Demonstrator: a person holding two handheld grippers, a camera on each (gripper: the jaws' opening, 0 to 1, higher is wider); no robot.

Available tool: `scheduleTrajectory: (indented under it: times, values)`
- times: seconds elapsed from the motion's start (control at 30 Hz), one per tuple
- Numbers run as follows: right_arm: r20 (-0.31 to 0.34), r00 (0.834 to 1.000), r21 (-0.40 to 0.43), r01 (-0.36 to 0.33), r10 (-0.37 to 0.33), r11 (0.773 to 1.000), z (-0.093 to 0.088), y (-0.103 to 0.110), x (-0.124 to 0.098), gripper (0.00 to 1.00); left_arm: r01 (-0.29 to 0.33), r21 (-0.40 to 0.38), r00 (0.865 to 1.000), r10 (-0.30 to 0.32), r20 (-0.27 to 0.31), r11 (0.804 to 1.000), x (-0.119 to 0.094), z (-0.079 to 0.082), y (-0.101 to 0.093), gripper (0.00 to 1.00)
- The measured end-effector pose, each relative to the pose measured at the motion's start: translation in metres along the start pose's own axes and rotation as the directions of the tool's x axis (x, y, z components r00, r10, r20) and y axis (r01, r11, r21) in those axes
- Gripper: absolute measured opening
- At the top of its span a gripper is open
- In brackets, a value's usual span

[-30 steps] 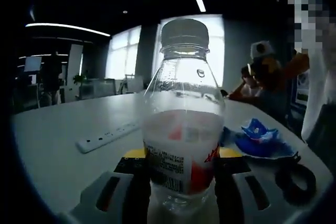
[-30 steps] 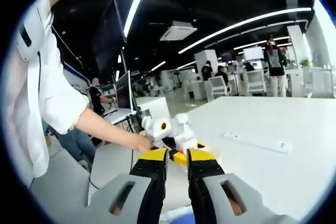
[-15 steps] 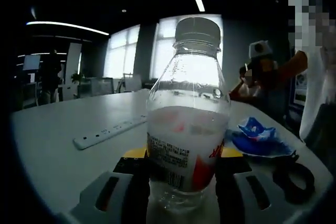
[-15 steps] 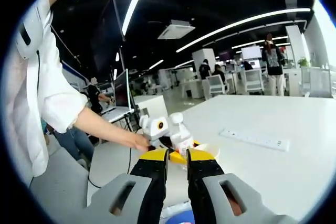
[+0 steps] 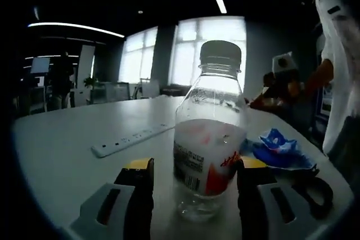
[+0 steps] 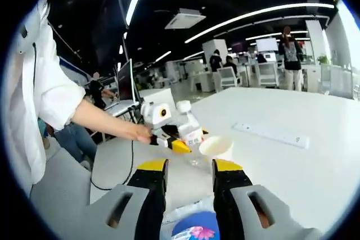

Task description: Arrange the tabletop items into an orderly group along one side of the table until the central work area is clear of visible clutter.

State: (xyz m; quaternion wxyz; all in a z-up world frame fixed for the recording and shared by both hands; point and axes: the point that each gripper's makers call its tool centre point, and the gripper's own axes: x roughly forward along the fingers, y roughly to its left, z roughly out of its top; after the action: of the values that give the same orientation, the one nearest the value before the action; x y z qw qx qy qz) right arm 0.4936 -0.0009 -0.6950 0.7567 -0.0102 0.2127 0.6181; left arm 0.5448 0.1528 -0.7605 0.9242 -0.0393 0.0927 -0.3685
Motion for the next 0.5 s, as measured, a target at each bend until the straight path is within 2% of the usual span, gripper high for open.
scheduleTrajectory:
  times: [0.07,0.17,0.27,0.5]
  values:
    - [-0.051,0.998,-0.018,0.045,-0.045,0.999,-0.012,-0.006,-0.001,0.66,-0.009,-0.001,1.000,0.009,-0.012,1.000,-0.005,-0.002,0.002,0.54]
    - [-0.120,0.991,-0.026,0.057,-0.059,0.998,-0.029,-0.006,-0.006,0.80,-0.023,-0.005,1.000,0.022,-0.017,1.000,-0.012,-0.002,0.002,0.54]
    - [-0.213,0.972,0.030,0.103,-0.094,0.994,-0.050,-0.010,-0.015,0.96,-0.033,-0.002,0.999,0.033,-0.029,0.999,-0.018,-0.002,0.000,0.54]
    - [-0.237,0.963,0.042,0.142,-0.128,0.989,-0.059,-0.015,-0.033,1.00,-0.057,-0.002,0.997,0.056,-0.052,0.998,-0.028,0.000,-0.004,0.55]
